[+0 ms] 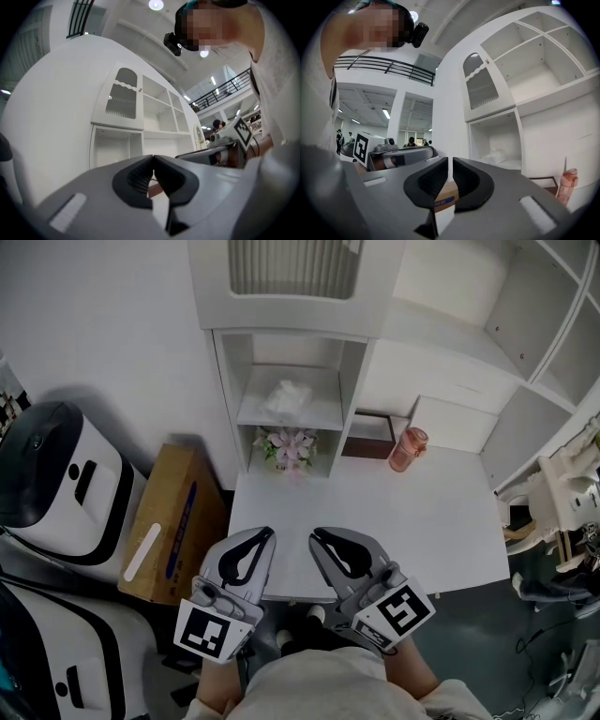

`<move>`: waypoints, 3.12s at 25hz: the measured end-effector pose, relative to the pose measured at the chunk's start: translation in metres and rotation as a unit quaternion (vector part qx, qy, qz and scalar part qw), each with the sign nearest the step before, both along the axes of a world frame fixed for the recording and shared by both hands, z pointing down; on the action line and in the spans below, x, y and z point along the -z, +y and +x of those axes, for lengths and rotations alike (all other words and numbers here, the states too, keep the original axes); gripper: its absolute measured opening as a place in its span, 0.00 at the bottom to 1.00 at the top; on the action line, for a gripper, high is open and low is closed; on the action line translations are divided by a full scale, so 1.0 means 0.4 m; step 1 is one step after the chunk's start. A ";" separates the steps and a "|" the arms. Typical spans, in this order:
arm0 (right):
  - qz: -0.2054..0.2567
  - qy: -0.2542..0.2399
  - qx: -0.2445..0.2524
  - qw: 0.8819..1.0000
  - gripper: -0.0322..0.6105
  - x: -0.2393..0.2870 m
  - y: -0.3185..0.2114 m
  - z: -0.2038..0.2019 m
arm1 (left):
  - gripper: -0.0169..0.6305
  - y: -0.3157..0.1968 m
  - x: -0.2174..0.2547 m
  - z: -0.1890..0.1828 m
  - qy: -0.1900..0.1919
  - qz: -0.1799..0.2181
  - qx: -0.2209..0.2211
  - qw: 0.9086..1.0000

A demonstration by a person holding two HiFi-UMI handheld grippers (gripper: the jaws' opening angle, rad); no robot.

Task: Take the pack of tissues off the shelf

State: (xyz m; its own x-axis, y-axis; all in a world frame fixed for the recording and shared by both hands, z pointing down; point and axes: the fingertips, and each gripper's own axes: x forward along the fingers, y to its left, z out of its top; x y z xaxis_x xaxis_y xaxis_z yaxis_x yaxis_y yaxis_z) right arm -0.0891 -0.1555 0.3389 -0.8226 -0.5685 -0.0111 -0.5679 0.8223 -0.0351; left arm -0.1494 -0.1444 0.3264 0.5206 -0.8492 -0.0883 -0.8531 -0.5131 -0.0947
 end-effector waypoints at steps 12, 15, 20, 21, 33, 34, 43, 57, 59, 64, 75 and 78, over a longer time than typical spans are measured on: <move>0.002 -0.011 0.013 1.000 0.09 0.006 -0.142 0.042 | 0.03 -0.131 0.013 0.047 -0.015 0.003 0.013 1.000; 0.002 -0.011 0.014 1.000 0.09 -0.003 -0.172 0.052 | 0.03 -0.154 0.008 0.057 -0.017 0.004 0.016 1.000; -0.007 -0.013 0.023 1.000 0.10 -0.020 -0.206 0.058 | 0.03 -0.177 -0.007 0.066 -0.019 -0.005 0.026 0.999; -0.009 -0.013 0.024 1.000 0.10 -0.022 -0.214 0.056 | 0.03 -0.182 -0.009 0.065 -0.020 -0.006 0.028 0.999; -0.027 -0.012 -0.009 1.000 0.14 -0.036 -0.322 -0.013 | 0.03 -0.263 -0.011 -0.013 -0.024 -0.018 0.008 1.000; -0.029 -0.012 -0.013 0.999 0.14 -0.036 -0.331 -0.022 | 0.03 -0.270 -0.010 -0.023 -0.024 -0.018 0.004 1.000; -0.030 0.005 -0.058 0.998 0.17 -0.039 -0.395 -0.077 | 0.03 -0.324 -0.004 -0.087 -0.021 -0.016 -0.034 0.999; -0.043 0.044 -0.106 0.992 0.25 -0.100 -0.538 -0.128 | 0.03 -0.365 -0.042 -0.204 -0.010 -0.035 -0.032 0.999; -0.046 0.045 -0.115 0.991 0.26 -0.106 -0.564 -0.128 | 0.03 -0.368 -0.046 -0.219 -0.010 -0.037 -0.026 0.999; -0.057 0.052 -0.128 0.989 0.29 -0.128 -0.621 -0.134 | 0.03 -0.375 -0.058 -0.253 -0.012 -0.043 -0.014 0.999; -0.072 0.065 -0.150 0.984 0.33 -0.173 -0.703 -0.177 | 0.03 -0.381 -0.078 -0.295 -0.014 -0.054 0.010 0.998; -0.066 0.064 -0.163 0.982 0.13 -0.172 -0.707 -0.176 | 0.03 -0.381 -0.077 -0.311 -0.014 -0.055 0.019 0.998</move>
